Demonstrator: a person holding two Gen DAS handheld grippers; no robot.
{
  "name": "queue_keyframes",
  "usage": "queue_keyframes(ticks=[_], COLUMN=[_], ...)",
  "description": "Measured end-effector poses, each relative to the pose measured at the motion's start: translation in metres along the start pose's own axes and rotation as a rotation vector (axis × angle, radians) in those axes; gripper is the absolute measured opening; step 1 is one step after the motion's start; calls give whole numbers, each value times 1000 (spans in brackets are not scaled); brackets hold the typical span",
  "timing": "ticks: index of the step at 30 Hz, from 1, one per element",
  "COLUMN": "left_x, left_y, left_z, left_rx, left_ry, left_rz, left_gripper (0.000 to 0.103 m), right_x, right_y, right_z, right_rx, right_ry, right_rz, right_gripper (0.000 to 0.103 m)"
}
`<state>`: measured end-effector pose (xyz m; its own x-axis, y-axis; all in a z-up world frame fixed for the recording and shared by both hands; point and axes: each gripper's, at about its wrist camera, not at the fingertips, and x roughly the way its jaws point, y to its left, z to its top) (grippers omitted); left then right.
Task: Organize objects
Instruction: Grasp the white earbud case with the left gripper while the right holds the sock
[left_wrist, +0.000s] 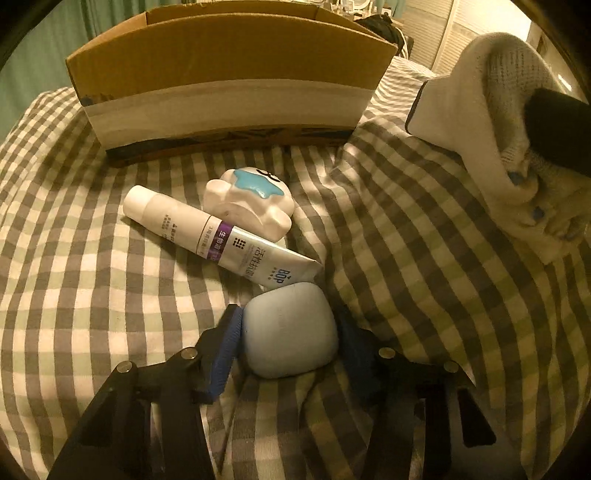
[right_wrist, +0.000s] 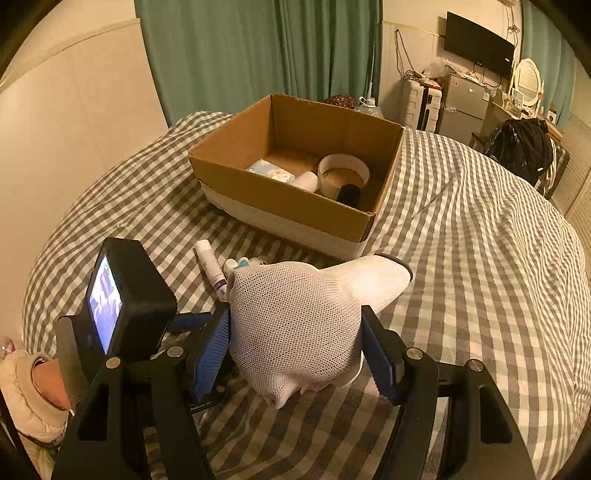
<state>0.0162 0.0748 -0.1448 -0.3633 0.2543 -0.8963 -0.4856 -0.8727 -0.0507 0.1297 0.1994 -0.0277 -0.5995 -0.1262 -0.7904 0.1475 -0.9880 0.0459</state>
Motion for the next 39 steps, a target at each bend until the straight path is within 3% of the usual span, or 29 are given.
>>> queue_keyframes(ticks=[13, 21, 31, 39], left_x=[-36, -82, -138, -155], left_y=[8, 13, 22, 29], left_z=[-8, -1, 37, 84], left_rx=[-60, -75, -58, -39], left_ry=[6, -79, -218, -307], left_rz=[-23, -28, 23, 44], left_gripper=[52, 52, 52, 52], right_x=[-12, -30, -52, -71], right_y=[2, 11, 15, 15], right_z=[0, 3, 23, 60], right_rx=[4, -15, -37, -56], right_ry=[-45, -80, -134, -202], right_rz=[-30, -42, -31, -18], right_gripper=[67, 67, 67, 67])
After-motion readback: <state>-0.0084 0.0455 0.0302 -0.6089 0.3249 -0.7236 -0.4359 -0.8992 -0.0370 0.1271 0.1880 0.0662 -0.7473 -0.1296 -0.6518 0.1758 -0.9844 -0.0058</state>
